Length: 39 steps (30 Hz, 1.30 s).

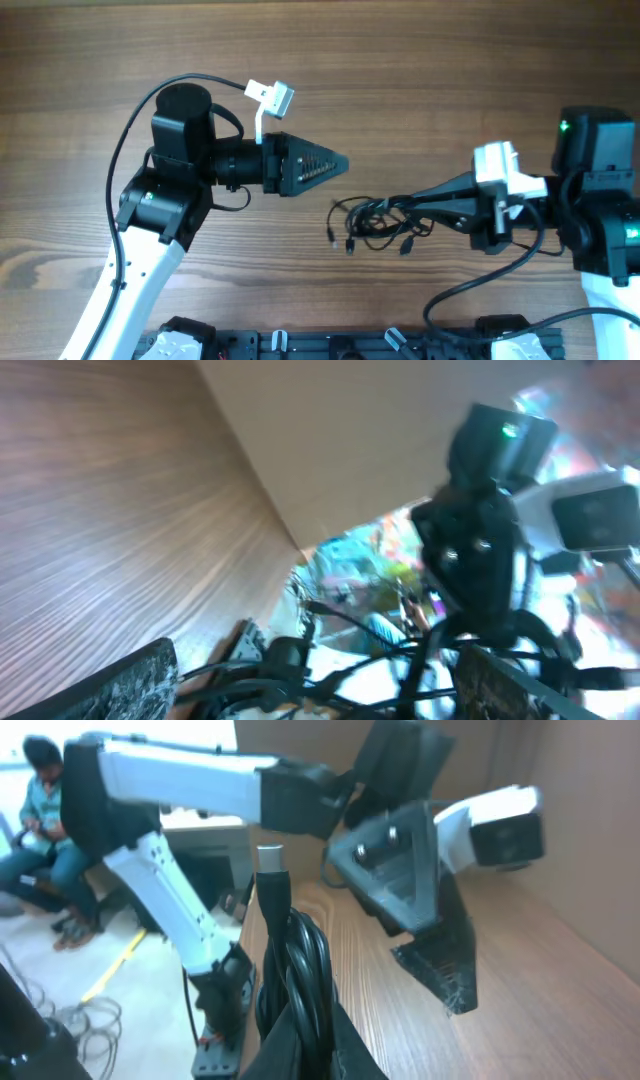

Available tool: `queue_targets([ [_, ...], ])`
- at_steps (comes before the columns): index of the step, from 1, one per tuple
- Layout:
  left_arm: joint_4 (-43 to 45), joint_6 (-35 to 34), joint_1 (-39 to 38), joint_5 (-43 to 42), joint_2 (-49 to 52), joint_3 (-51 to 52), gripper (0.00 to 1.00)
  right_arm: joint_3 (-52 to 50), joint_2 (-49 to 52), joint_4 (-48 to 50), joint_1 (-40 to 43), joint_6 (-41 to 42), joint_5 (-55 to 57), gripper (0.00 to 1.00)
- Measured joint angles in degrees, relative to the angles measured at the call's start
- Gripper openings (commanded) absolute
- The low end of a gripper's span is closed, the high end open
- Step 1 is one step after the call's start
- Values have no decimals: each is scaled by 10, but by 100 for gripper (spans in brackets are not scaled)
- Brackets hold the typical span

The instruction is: Untangle cables

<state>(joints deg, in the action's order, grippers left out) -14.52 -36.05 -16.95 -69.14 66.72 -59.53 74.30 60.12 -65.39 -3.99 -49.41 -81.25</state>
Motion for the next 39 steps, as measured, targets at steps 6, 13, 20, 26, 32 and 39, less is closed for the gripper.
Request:
queue_targets([
  [6, 4, 27, -30, -72, 0, 0, 86, 0, 0, 13, -24, -4, 48, 4],
  [13, 3, 47, -70, -77, 0, 0, 81, 0, 0, 43, -24, -5, 42, 4],
  [20, -7, 57, -73, -77, 6, 0, 91, 0, 0, 99, -24, -6, 17, 4],
  [26, 35, 62, -54, -75, 8, 0, 97, 0, 0, 88, -24, -6, 3, 4],
  [32, 35, 62, -11, -73, 9, 0, 95, 0, 0, 89, -24, -7, -2, 4],
  [39, 30, 62, -22, -73, 9, 0, 91, 0, 0, 132, -24, -9, -18, 4],
])
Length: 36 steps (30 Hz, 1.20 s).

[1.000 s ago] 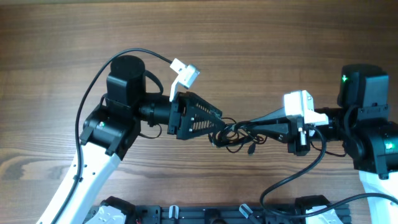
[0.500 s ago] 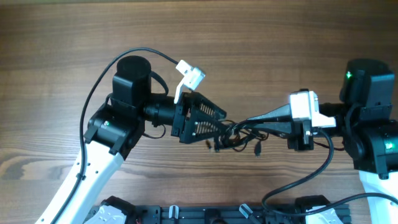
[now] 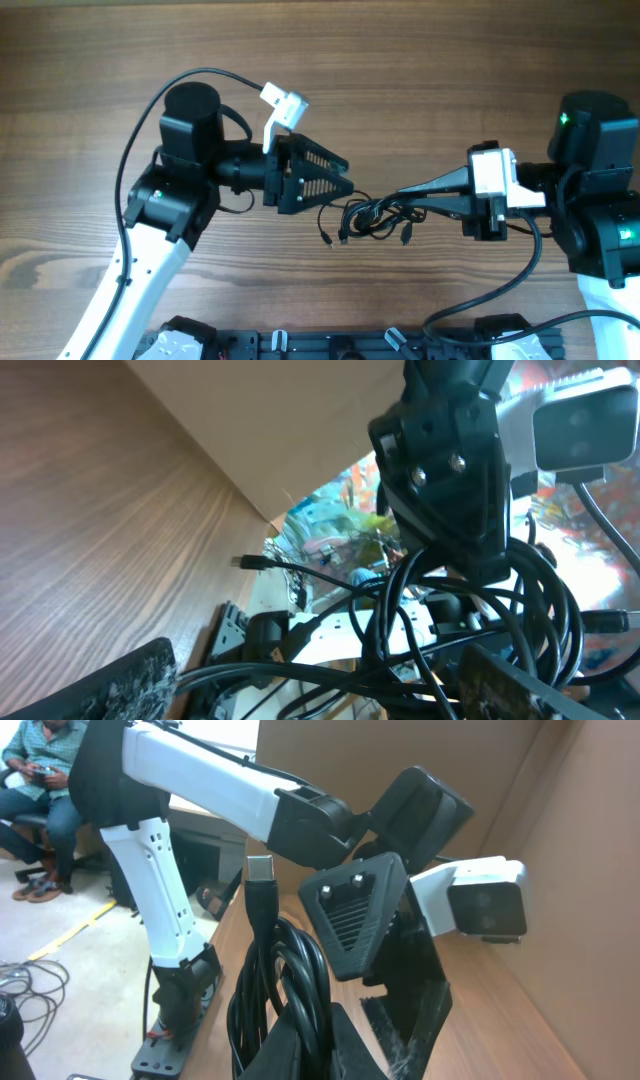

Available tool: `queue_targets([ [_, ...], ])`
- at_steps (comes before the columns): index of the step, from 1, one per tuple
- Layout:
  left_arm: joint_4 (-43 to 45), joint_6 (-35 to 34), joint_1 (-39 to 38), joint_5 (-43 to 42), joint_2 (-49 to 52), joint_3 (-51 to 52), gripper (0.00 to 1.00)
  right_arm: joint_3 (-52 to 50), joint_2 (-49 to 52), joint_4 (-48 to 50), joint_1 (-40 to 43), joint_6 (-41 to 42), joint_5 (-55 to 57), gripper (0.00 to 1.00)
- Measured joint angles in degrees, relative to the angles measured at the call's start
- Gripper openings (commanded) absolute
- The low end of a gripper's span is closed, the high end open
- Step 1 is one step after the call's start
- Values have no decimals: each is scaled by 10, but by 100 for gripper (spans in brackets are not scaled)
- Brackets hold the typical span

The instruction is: Untangle cables

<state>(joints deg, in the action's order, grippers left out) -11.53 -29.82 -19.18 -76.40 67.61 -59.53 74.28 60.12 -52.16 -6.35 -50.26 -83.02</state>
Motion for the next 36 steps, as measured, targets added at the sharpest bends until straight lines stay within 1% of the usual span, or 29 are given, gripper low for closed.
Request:
queue_targets([
  [3, 0, 0, -37, 0, 0, 0, 91, 0, 0, 14, 0, 0, -1, 4],
  [6, 0, 0, -59, 0, 0, 0, 90, 0, 0, 15, 0, 0, -1, 4],
  [10, 0, 0, -75, 0, 0, 0, 84, 0, 2, 19, 0, 0, -3, 4],
  [11, 0, 0, -80, 0, 0, 0, 78, 0, 4, 26, 0, 0, -6, 4],
  [12, 0, 0, -84, 0, 1, 0, 67, 0, 4, 32, 0, 1, -6, 4],
  [14, 0, 4, -88, 3, 7, 0, 50, 0, 4, 65, -1, 26, -8, 4],
  [15, 0, 6, -89, 7, 12, 0, 48, 0, 4, 75, -1, 37, -7, 4],
  [16, -2, 10, -89, 9, 15, 0, 40, 0, 4, 87, -1, 47, -5, 4],
  [17, -6, 13, -89, 10, 16, 0, 35, 0, 4, 95, -1, 57, -2, 4],
  [18, -16, 24, -90, 14, 16, 0, 25, 0, 4, 105, -1, 73, 3, 4],
  [19, -26, 30, -90, 20, 17, 0, 12, 0, 4, 117, -1, 86, 8, 4],
  [20, -48, 38, -90, 40, 17, -1, 4, 0, 4, 125, -1, 102, 12, 4],
  [21, -53, 38, -90, 48, 17, -1, 4, 0, 4, 127, -1, 106, 13, 4],
  [22, -76, 43, -90, 76, 17, -3, 4, 0, 4, 128, -1, 111, 16, 4],
  [24, -101, 45, -90, 145, 17, -3, 4, 0, 5, 129, -1, 127, 29, 4],
  [25, -115, 37, -90, 203, 17, -3, 4, 0, 7, 128, -1, 143, 45, 4],
  [27, -125, 7, -91, 290, 17, -3, 4, 0, 8, 128, -1, 163, 74, 4],
  [30, -125, -55, -93, 385, 17, -3, 4, 0, 9, 127, -1, 181, 108, 4],
  [31, -125, -80, -94, 410, 17, -3, 5, 0, 10, 128, -1, 192, 127, 4],
  [32, -124, -117, -95, 443, 17, -4, 27, 0, 12, 128, -1, 204, 147, 4],
  [33, -122, -136, -95, 460, 17, -4, 48, 0, 14, 128, -1, 211, 159, 4],
  [34, -120, -153, -96, 479, 17, -4, 81, 0, 14, 129, -1, 216, 164, 4],
  [35, -122, -167, -96, 500, 17, -4, 100, 0, 14, 134, -1, 220, 165, 4],
  [36, -122, -179, -94, 518, 18, -4, 100, 0, 14, 136, -1, 223, 165, 4],
])
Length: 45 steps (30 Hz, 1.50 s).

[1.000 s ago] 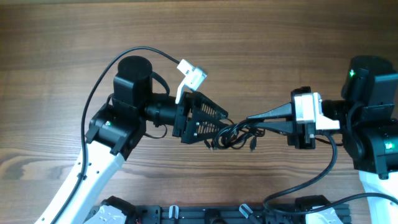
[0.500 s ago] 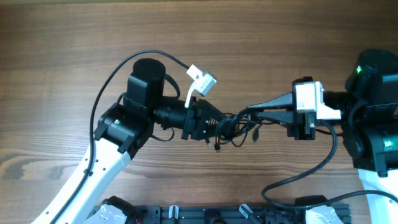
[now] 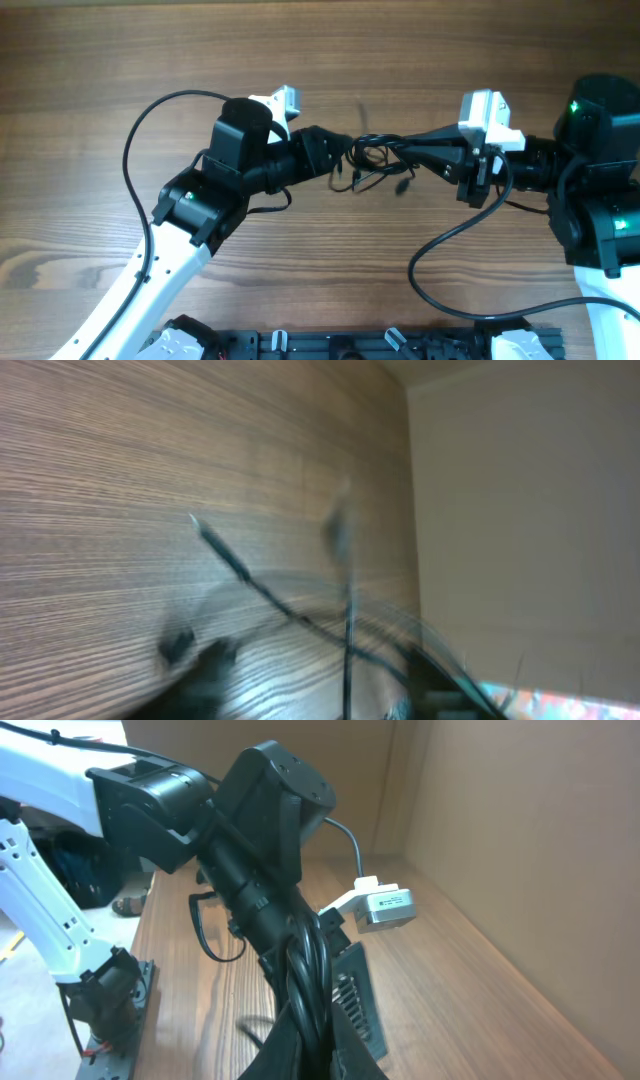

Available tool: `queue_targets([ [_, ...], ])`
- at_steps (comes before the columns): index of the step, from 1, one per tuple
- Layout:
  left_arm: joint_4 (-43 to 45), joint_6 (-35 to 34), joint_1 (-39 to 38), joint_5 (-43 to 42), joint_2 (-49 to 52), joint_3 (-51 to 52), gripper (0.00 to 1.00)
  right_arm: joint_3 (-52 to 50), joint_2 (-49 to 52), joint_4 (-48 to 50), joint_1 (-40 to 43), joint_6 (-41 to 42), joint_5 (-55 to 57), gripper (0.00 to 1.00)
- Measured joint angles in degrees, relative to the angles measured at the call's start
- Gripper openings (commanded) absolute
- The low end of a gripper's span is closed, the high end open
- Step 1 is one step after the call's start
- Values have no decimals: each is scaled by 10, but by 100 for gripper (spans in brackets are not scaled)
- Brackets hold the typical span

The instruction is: Untangle cables

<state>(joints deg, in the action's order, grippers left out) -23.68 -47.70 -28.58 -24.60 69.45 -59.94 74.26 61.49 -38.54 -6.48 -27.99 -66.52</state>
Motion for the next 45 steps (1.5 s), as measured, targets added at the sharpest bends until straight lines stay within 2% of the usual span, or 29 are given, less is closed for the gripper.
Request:
queue_targets([
  [7, -1, -9, 0, 62, -21, 0, 100, 0, 0, 6, 0, 30, 43, 4],
  [10, -1, 38, 0, 82, -56, 0, 100, 0, 0, 14, 0, 36, 52, 4],
  [12, 0, 99, 0, 80, -73, 0, 100, 0, 0, 15, 0, 43, 53, 4],
  [16, 17, 248, 0, 43, -116, 0, 100, 0, 0, 18, 0, 60, 55, 4],
  [21, 40, 353, 0, 5, -165, 0, 100, 0, 0, 39, 0, 85, 32, 4],
  [31, 111, 385, 0, -120, -147, 0, 100, 0, 0, 49, 0, 98, -81, 4],
  [32, 112, 385, 0, -134, -144, 0, 95, 0, 0, 51, 0, 98, -88, 4],
  [35, 118, 387, 0, -152, -128, 0, 91, 0, 0, 53, 0, 98, -100, 4],
  [36, 127, 387, 0, -158, -126, 0, 81, 0, 0, 53, 0, 98, -102, 4],
  [37, 137, 386, 0, -163, -125, 0, 63, 0, 0, 54, 0, 98, -105, 4],
  [39, 147, 386, 0, -176, -125, 0, 34, 0, 0, 54, 0, 98, -110, 4],
  [40, 149, 390, 0, -181, -125, 0, 14, 0, 0, 54, 0, 98, -110, 4],
  [41, 150, 390, 0, -186, -125, 0, 6, 0, 0, 54, 0, 98, -110, 4],
  [45, 150, 391, 0, -194, -124, 0, 4, 0, 0, 54, 0, 98, -110, 4],
])
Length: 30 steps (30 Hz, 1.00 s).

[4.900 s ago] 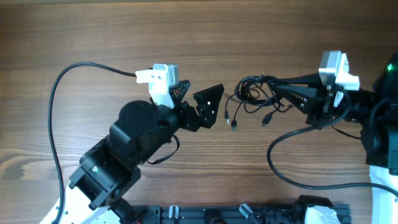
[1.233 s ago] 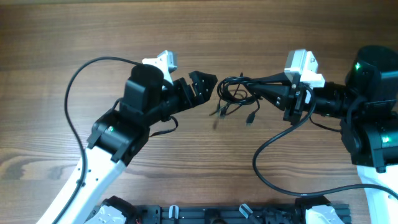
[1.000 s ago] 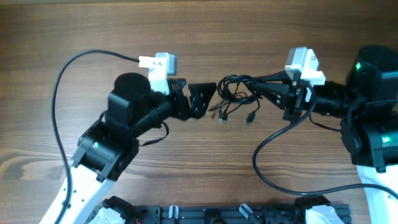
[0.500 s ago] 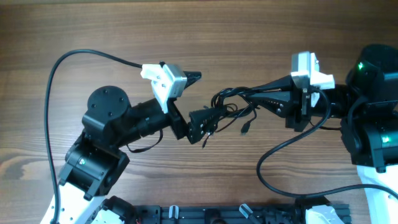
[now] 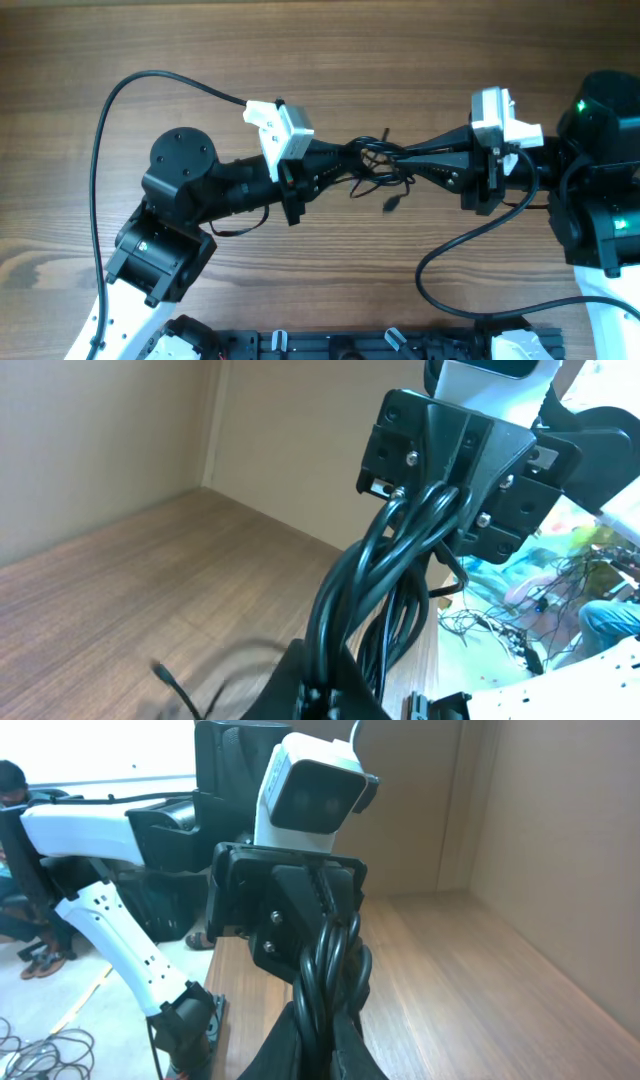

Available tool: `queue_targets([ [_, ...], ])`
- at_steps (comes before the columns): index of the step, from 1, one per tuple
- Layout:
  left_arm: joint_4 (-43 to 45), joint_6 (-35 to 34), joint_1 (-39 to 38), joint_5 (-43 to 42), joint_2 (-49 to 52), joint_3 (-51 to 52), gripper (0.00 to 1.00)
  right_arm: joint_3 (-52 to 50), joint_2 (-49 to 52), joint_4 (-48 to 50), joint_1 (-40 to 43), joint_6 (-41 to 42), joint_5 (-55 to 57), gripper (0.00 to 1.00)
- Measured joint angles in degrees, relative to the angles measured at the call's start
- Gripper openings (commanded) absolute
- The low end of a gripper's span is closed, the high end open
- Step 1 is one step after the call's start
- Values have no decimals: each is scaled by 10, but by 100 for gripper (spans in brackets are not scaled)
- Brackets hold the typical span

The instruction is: Untangle cables

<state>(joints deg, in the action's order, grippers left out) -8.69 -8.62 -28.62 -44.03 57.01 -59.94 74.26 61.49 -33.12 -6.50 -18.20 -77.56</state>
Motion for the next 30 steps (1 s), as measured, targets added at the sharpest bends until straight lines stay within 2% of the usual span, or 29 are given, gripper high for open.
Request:
queue_targets([
  [1, 0, 0, -3, 0, 0, 0, 4, 0, 0, 0, 0, 0, -1, 4],
  [2, 1, 0, -5, 1, 0, 0, 8, 0, 0, 0, 0, 0, -1, 4],
  [3, 2, 0, -7, 1, 0, 0, 32, 0, 0, 0, 0, 0, -5, 4],
  [4, 4, -1, -10, 3, 1, 0, 64, 0, 0, 0, 1, 1, -6, 4],
  [5, 8, 1, -13, 4, 1, 0, 75, 0, 0, 0, 1, 2, -7, 4],
  [7, 14, 2, -22, 3, 1, 0, 88, 0, 3, 1, -1, 2, -21, 4],
  [8, 15, 0, -24, 2, 1, 0, 86, 0, 3, 1, -1, 2, -30, 4],
  [12, 24, 0, -24, 0, 1, 0, 4, 0, 3, 2, -1, 2, -43, 4],
  [21, 42, 2, -28, -19, 1, 0, 4, 0, 3, 2, 0, 2, -49, 6],
  [22, 42, 2, -28, -19, 1, 0, 4, 0, 3, 2, 0, 2, -49, 18],
  [23, 42, 2, -28, -19, 1, 0, 4, 0, 3, 2, 0, 2, -49, 36],
  [26, 45, 2, -30, -22, 1, 0, 4, 0, 3, 0, 0, 16, -22, 67],
  [30, 42, -24, -31, 16, 1, 0, 4, 0, 3, 0, -1, 69, 109, 79],
])
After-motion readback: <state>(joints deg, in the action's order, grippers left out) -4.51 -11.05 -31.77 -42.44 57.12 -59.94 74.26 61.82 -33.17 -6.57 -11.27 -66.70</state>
